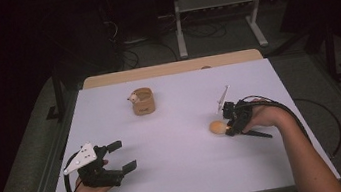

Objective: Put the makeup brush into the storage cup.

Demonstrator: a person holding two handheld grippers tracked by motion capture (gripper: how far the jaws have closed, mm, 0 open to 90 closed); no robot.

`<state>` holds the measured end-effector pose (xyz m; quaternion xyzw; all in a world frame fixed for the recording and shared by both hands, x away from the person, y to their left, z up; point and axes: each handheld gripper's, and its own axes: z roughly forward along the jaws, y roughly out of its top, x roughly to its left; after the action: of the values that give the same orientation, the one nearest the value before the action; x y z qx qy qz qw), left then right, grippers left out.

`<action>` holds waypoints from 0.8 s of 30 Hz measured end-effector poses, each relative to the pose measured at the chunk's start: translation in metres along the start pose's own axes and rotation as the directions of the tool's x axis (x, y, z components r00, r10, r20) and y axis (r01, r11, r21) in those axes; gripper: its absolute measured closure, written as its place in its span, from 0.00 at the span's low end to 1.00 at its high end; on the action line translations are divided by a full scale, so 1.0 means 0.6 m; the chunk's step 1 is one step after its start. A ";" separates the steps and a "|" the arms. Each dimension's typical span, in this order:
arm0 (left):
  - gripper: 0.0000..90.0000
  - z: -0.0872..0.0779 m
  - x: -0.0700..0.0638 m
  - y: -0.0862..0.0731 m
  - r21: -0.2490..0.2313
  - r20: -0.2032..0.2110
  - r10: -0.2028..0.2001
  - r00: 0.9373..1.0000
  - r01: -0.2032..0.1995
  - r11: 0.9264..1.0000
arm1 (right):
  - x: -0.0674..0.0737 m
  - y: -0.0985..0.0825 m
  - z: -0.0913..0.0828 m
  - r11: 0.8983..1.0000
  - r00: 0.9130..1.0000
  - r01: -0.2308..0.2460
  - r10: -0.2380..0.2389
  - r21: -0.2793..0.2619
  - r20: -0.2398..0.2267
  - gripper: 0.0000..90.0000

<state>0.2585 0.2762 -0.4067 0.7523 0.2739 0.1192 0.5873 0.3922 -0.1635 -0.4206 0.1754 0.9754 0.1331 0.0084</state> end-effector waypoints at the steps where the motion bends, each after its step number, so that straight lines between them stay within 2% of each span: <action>1: 0.11 0.000 0.000 0.000 0.002 0.000 0.003 1.000 -0.003 1.000 | 0.000 0.000 0.000 1.000 1.000 0.000 0.000 0.000 0.000 0.72; 15: 0.11 0.000 0.000 0.000 0.002 0.001 0.003 1.000 -0.003 1.000 | 0.000 -0.001 -0.003 1.000 1.000 -0.002 0.002 -0.012 -0.011 0.73; 19: 0.11 0.001 0.000 0.000 0.005 0.003 0.012 1.000 -0.012 1.000 | -0.003 -0.003 -0.011 0.999 1.000 -0.019 0.019 -0.036 0.001 0.73; 24: 0.11 0.002 -0.001 0.000 0.004 0.004 0.010 1.000 -0.010 1.000 | -0.004 -0.006 -0.028 0.994 0.999 -0.040 0.042 -0.099 0.012 0.73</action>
<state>0.2584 0.2749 -0.4066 0.7549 0.2694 0.1201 0.5857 0.3923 -0.1720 -0.4053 0.1957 0.9637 0.1803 0.0211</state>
